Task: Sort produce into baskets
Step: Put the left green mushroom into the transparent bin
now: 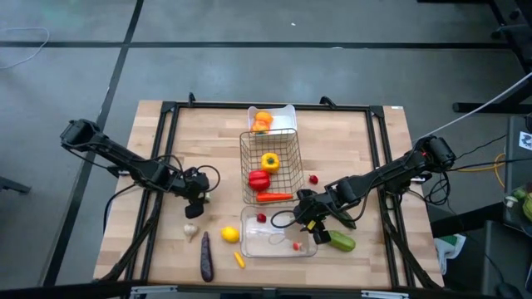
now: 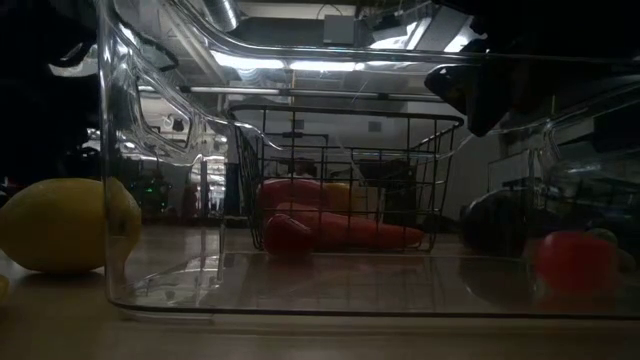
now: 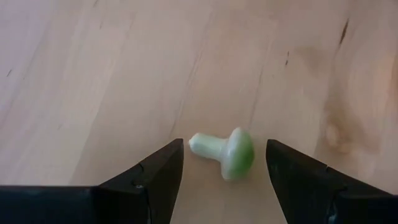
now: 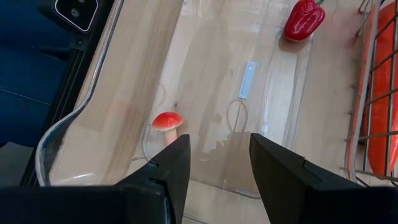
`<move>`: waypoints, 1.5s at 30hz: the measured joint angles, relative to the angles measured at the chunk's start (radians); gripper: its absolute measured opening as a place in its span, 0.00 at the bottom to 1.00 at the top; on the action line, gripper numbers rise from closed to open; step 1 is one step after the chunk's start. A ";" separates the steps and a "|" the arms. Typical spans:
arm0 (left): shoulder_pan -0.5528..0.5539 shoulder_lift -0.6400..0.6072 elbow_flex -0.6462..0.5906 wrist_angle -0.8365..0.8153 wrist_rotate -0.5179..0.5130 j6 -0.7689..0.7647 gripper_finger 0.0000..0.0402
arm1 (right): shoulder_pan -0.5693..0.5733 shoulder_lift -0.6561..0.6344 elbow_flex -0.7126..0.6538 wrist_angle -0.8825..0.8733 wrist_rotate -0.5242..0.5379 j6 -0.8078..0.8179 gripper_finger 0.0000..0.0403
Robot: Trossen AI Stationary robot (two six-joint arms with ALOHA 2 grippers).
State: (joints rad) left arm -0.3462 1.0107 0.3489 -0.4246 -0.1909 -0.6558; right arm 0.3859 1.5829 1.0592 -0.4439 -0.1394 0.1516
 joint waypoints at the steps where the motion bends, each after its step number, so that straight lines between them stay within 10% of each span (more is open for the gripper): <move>1: 0.000 0.000 0.000 0.003 0.000 0.001 0.56 | 0.000 0.000 0.000 0.000 0.000 0.000 0.41; 45: 0.000 0.000 0.000 0.078 0.028 -0.004 0.01 | 0.000 -0.003 0.000 -0.006 0.000 0.000 0.41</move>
State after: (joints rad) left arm -0.3462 1.0107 0.3489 -0.3466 -0.1631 -0.6595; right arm 0.3859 1.5803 1.0592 -0.4501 -0.1398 0.1517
